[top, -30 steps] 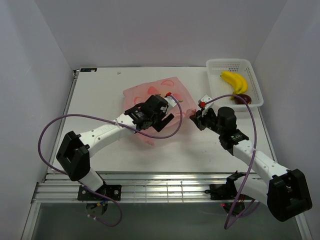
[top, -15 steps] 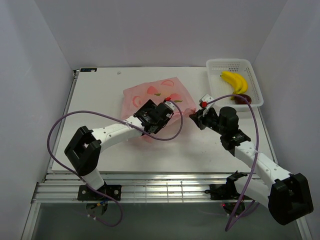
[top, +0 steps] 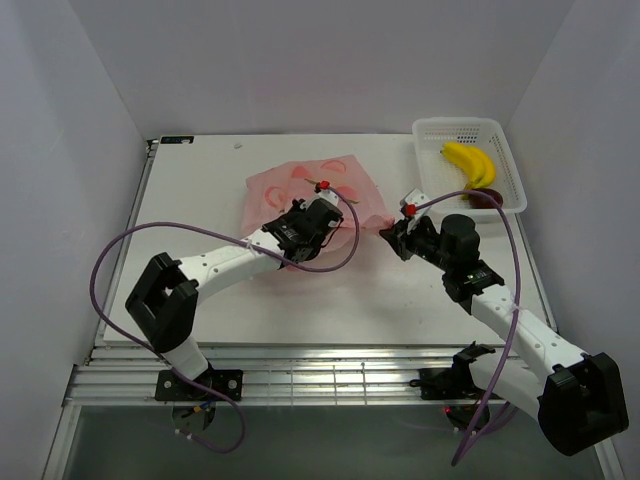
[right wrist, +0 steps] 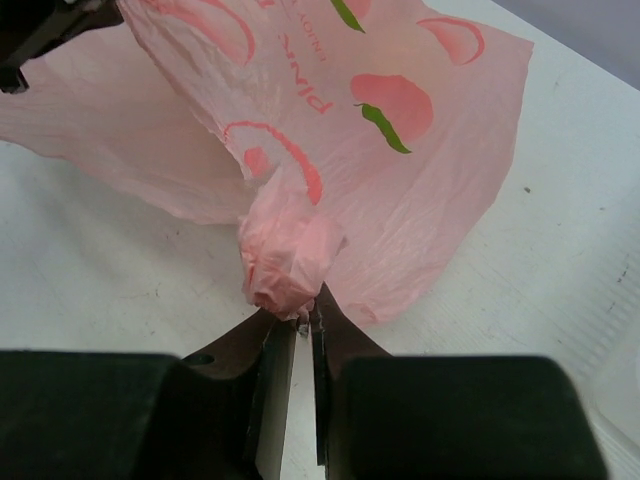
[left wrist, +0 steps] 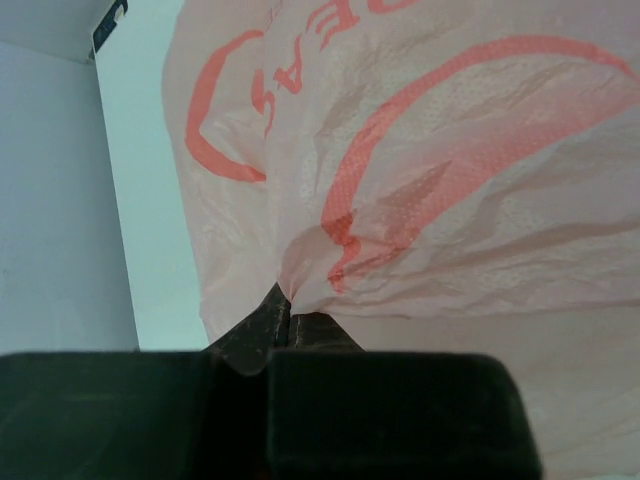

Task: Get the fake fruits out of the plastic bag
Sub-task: Take out the fake fruit from the plastic bag, then place the fake fruit in the bin.

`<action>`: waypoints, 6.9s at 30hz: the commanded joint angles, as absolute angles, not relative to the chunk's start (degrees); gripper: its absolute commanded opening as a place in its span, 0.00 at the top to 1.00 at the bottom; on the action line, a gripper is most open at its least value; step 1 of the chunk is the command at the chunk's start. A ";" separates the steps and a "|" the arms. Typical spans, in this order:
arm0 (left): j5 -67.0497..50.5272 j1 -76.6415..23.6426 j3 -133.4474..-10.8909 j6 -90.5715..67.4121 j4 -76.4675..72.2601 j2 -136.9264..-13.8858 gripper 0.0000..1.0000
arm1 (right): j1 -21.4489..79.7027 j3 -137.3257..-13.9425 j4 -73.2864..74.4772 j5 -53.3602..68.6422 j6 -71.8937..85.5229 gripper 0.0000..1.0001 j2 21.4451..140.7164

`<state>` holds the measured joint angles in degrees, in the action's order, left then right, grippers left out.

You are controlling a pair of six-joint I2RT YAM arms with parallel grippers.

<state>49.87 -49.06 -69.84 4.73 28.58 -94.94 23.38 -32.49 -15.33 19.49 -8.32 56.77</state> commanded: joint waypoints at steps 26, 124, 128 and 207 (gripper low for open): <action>25.05 -48.78 -79.89 -4.83 34.80 -85.16 1.00 | 23.12 -42.09 5.97 15.20 -5.11 0.25 48.17; 1.76 -49.13 -77.52 -10.99 31.82 -84.64 1.00 | 38.67 -53.52 -40.61 -21.26 22.59 0.10 103.96; 0.70 -49.13 -77.26 -10.72 31.55 -84.90 1.00 | 38.41 -55.81 -39.99 -24.17 23.55 0.10 107.40; -1.83 -49.13 -66.19 1.84 33.66 -72.43 1.00 | -2.81 -71.80 11.78 6.86 9.49 0.90 78.36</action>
